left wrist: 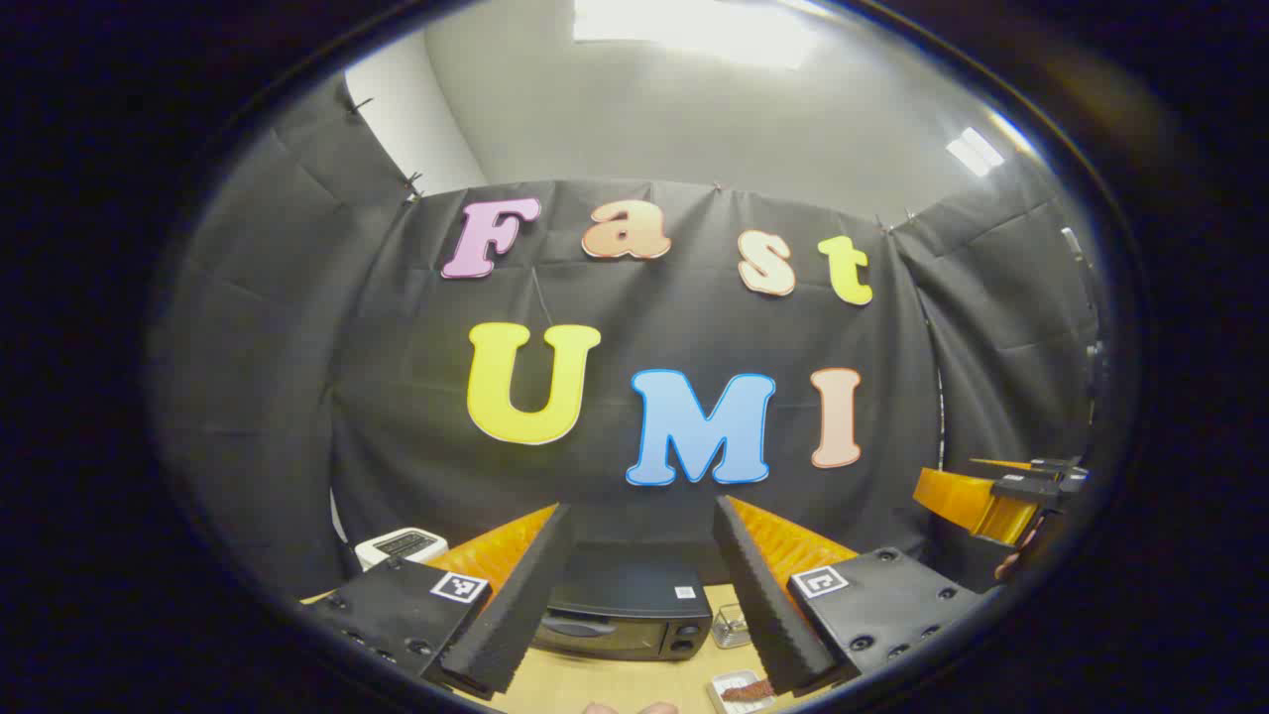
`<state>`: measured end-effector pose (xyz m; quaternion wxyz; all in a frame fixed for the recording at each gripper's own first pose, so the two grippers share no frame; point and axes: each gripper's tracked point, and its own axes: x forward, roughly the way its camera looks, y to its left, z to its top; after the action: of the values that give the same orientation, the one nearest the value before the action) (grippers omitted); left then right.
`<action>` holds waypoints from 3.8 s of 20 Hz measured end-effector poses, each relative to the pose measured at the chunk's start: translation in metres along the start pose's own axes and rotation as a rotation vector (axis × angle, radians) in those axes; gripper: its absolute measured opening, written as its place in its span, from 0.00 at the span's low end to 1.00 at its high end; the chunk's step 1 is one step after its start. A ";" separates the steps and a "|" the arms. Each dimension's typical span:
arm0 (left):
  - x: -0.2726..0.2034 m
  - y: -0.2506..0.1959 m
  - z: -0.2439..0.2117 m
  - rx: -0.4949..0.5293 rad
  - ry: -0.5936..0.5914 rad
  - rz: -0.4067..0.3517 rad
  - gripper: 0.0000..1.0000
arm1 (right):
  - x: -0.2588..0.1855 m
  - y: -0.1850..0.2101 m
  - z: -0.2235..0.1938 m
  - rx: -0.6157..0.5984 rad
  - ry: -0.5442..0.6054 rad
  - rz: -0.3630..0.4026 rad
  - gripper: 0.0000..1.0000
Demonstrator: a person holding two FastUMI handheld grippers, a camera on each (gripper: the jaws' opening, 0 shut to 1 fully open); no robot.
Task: Open the electric oven with the left hand, put the food in, and close the electric oven.
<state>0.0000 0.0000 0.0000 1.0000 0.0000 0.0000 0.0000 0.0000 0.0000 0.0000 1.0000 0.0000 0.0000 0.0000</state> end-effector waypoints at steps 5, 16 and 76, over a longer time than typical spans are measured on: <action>0.005 0.017 0.004 0.006 0.006 -0.032 0.99 | 0.001 0.011 -0.006 -0.022 0.004 -0.047 0.97; 0.015 0.041 -0.010 -0.017 0.024 -0.058 0.95 | 0.003 0.038 -0.004 -0.040 -0.021 -0.057 0.97; 0.063 0.092 -0.399 0.064 0.728 -0.041 0.95 | -0.004 -0.016 -0.051 -0.084 0.120 -0.205 0.97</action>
<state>0.0625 0.0915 -0.3994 0.9339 0.0311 0.3557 -0.0201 -0.0042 -0.0158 -0.0515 0.9921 -0.0420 0.0597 -0.1021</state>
